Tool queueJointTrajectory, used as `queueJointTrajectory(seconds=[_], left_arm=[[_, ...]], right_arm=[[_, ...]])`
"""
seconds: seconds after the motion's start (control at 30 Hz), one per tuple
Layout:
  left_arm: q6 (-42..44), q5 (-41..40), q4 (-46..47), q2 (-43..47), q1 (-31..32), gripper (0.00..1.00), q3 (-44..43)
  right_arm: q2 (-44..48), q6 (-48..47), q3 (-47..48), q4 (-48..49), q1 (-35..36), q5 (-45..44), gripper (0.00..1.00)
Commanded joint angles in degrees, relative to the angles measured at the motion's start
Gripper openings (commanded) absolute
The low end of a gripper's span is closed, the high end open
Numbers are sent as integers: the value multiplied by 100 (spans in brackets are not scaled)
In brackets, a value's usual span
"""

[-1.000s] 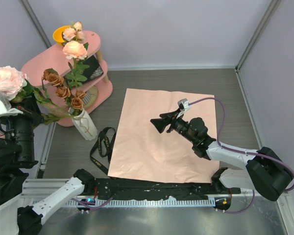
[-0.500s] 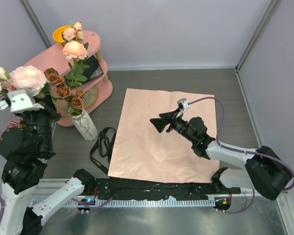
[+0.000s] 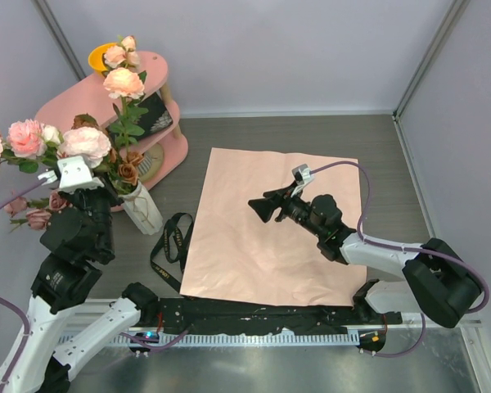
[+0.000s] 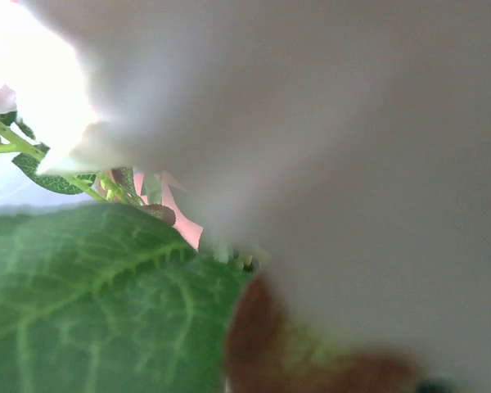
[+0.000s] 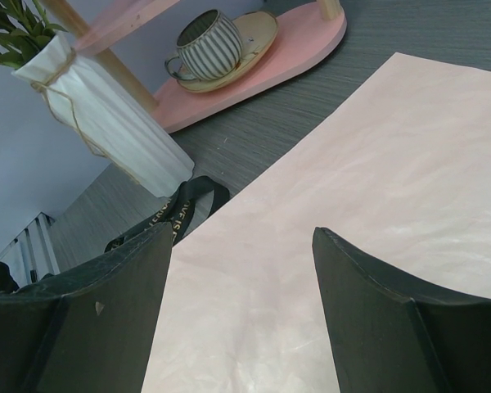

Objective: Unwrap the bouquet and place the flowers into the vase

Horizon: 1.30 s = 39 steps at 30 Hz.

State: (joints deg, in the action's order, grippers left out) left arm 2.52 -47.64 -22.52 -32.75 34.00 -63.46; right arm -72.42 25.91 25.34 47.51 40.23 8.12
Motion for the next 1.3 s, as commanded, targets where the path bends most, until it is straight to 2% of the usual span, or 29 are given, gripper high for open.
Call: queueJointTrajectory(seconds=[0.0, 0.1, 0.13, 0.23, 0.37, 0.4, 0.43, 0.63, 0.73, 0.77, 0.8, 0.87, 0.93, 1.0, 1.1, 1.17, 1.27], left_arm=[[-419, -105, -76, 41, -16, 20, 167], [-769, -167, -400, 58, -16, 41, 211], [-901, -123, -506, 67, -16, 52, 177], [-1437, 0, -989, 85, -16, 72, 36], [-2106, 701, -1842, 6, -16, 80, -464], [-2203, 825, -2200, -12, -7, 86, -587], [-2412, 931, -2378, -47, -16, 97, -823], [-3257, 1756, -3811, -170, -16, 100, -1799], [-3618, 2547, -4023, -109, -7, 100, -2213], [-3767, 2749, -4006, -82, -7, 100, -2301], [-3829, 2986, -3910, -47, -7, 100, -2389], [-3908, 3584, -3813, -56, -7, 100, -2714], [-3891, 4023, -3663, -169, -7, 100, -3126], [-3804, 4200, -3480, -388, -7, 100, -3521], [-3663, 4674, -3049, -818, -7, 100, -3892], [-3593, 5313, -2620, -1091, -7, 100, -4024], [-3540, 5860, -2110, -1689, -7, 100, -4279]], right_arm=[[-26, 63, 278, 268, 3, 102, 75], [88, 37, 243, 250, 3, 59, 75], [105, 37, 217, 250, -6, 32, 75], [79, 45, 208, 250, 11, -3, 75], [-35, 98, 295, 277, 3, 119, 75], [-61, 90, 304, 225, 3, 120, 75], [-61, 81, 339, 172, 3, 111, 75], [-184, 98, 462, -83, 3, -29, 75], [-246, 186, 611, -548, 3, -730, 75], [-246, 212, 690, -1054, 3, -1098, 75], [-229, 256, 787, -1390, 3, -1902, 76], [-185, 248, 1147, -2371, 3, -2715, 77], [-123, 160, 1428, -2876, 3, -3671, 77], [61, 125, 1630, -3378, 3, -4262, 79], [543, 142, 1999, -4098, 3, -4599, 80], [1016, -33, 2272, -4711, 3, -4592, 81], [1589, -340, 2852, -5521, 3, -4574, 82]])
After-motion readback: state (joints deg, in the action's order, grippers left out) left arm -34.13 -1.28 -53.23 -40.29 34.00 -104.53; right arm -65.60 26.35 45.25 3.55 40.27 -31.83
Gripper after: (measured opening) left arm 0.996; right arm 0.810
